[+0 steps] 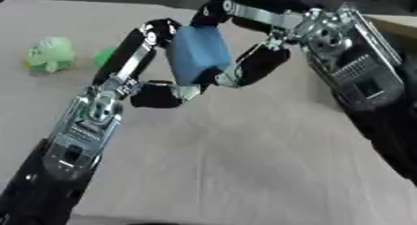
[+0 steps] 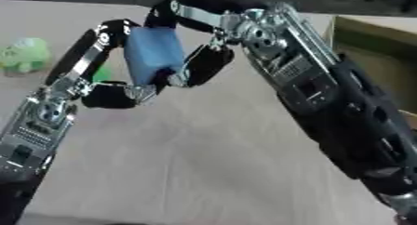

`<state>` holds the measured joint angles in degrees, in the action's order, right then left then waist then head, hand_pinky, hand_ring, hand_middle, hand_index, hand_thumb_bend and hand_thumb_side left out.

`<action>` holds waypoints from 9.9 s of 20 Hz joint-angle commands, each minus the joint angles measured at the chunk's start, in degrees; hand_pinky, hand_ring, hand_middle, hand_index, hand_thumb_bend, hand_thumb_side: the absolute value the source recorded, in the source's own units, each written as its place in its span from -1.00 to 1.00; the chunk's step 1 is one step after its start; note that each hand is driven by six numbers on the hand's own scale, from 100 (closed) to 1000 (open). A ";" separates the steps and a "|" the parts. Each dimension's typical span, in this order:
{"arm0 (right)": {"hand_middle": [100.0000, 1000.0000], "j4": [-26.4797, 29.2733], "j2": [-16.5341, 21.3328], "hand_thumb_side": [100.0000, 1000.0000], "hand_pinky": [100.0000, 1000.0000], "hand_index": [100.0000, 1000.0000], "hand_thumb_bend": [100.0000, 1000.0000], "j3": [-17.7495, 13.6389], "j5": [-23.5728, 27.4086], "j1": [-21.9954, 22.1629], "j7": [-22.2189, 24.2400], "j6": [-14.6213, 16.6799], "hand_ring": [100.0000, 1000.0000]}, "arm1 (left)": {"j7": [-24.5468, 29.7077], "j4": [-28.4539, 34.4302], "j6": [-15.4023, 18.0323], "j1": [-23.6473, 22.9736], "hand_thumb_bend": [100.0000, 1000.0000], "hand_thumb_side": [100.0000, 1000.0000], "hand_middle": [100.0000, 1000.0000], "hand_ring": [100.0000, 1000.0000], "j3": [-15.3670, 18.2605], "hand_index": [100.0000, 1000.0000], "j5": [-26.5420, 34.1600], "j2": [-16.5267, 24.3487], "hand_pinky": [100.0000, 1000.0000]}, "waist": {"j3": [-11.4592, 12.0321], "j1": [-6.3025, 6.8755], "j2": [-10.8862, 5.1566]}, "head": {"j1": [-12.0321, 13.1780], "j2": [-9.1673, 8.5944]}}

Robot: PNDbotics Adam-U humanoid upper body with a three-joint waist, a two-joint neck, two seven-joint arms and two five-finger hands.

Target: Pick up the objects with one hand, pass them to the other hand, and then place them into the box on the other side of the table.

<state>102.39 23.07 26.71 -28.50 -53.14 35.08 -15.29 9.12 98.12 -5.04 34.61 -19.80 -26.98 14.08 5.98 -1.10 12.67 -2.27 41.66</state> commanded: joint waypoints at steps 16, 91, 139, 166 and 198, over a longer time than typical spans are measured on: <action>-0.02 2.63 12.43 -1.00 0.78 0.13 -1.00 -15.27 6.40 7.50 -12.09 -8.30 0.56 | -5.71 1.69 -3.34 -7.06 -0.16 -0.58 0.27 0.39 7.10 0.55 -0.33 10.99 0.35 | -0.45 0.74 -0.73 | -5.66 -0.10; 0.71 -0.72 22.02 -0.27 1.00 0.92 -1.00 -33.82 36.86 25.36 -42.69 -6.84 1.00 | 7.64 -16.49 -11.74 9.82 0.10 -0.76 0.36 0.49 14.18 0.60 -0.57 34.41 0.46 | -0.31 2.63 -0.07 | 1.69 -2.42; 0.67 2.35 19.71 -0.22 0.98 0.88 -0.98 -32.22 33.89 24.91 -42.28 -7.33 0.99 | 28.49 -53.05 -8.51 28.78 0.36 -1.00 0.50 0.62 16.99 0.66 -30.42 25.64 0.57 | -3.37 1.06 5.41 | 7.01 -7.49; 0.67 2.08 19.41 -0.20 0.99 0.86 -1.00 -32.23 34.27 25.64 -42.76 -6.78 0.98 | 24.19 -54.94 -9.77 27.00 -0.48 -1.00 0.17 0.37 17.01 0.12 -38.93 24.19 0.35 | -3.29 0.47 5.06 | 8.31 -6.81; 0.65 12.20 23.50 -0.39 0.92 0.81 -1.00 -25.19 33.79 18.92 -30.51 -0.77 0.93 | 1.09 6.49 -12.25 5.62 -1.00 -1.00 -0.04 0.08 8.06 -0.01 2.50 20.74 0.12 | -1.34 0.87 0.30 | 2.67 -4.64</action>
<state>113.37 44.55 0.94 6.09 -33.19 2.65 -17.09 10.75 99.82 -14.56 39.71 -11.13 -27.08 34.51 4.68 -0.17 14.49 0.42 37.29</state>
